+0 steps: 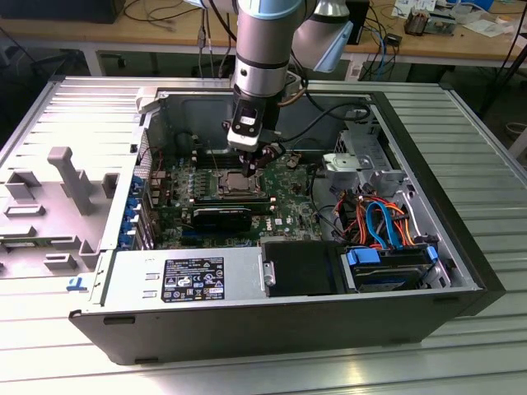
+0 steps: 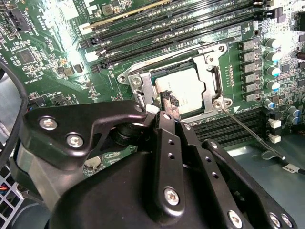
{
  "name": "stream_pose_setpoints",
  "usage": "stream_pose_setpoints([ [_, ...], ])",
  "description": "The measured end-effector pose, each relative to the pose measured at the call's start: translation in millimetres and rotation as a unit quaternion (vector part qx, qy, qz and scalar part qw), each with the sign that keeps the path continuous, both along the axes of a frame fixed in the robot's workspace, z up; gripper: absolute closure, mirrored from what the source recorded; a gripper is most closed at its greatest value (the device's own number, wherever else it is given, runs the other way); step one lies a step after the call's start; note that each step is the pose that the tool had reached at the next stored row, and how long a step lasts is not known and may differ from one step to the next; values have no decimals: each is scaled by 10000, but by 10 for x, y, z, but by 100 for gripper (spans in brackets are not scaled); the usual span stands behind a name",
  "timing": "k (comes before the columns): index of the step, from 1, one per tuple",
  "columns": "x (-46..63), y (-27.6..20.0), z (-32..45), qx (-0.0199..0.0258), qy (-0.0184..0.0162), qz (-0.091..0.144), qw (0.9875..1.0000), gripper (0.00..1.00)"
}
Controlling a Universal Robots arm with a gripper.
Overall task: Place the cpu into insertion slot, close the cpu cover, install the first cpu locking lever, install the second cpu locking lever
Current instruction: 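Install the first cpu locking lever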
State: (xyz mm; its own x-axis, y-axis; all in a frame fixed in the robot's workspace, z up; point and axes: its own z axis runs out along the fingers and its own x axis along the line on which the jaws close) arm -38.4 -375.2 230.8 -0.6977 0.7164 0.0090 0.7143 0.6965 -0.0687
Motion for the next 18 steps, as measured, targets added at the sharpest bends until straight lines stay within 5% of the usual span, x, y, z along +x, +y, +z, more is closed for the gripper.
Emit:
stream_pose_setpoints([
  [18, 0, 0, 0, 0, 0, 182, 9998, 89],
])
